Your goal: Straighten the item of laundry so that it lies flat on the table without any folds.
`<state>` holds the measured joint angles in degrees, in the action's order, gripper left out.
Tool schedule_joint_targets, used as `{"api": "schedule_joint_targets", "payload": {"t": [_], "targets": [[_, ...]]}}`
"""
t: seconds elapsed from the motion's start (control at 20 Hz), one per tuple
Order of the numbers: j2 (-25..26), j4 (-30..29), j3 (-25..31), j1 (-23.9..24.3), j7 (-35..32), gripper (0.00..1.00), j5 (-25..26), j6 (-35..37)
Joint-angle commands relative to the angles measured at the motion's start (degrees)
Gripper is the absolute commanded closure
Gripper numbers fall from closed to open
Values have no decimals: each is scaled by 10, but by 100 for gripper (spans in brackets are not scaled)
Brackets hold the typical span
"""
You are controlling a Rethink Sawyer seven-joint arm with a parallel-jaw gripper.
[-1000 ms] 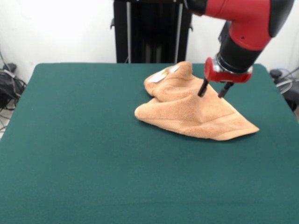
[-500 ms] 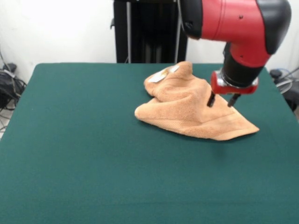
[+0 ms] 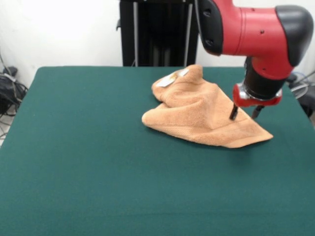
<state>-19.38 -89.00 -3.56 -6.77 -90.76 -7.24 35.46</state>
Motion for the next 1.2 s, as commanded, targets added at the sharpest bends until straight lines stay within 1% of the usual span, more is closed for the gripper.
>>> {"api": "schedule_joint_targets", "payload": {"t": [0.05,0.5,0.65,0.8,1.05,1.2], "targets": [[3,12,63,1,-98,0,-23,-42],[-11,-5,66,6,-105,0,-29,-46],[-14,-2,60,1,-109,0,-29,-37],[-7,2,61,1,-111,0,-30,-42],[25,38,49,-10,-108,0,-22,-34],[29,44,46,-8,-105,0,-19,-34]]}}
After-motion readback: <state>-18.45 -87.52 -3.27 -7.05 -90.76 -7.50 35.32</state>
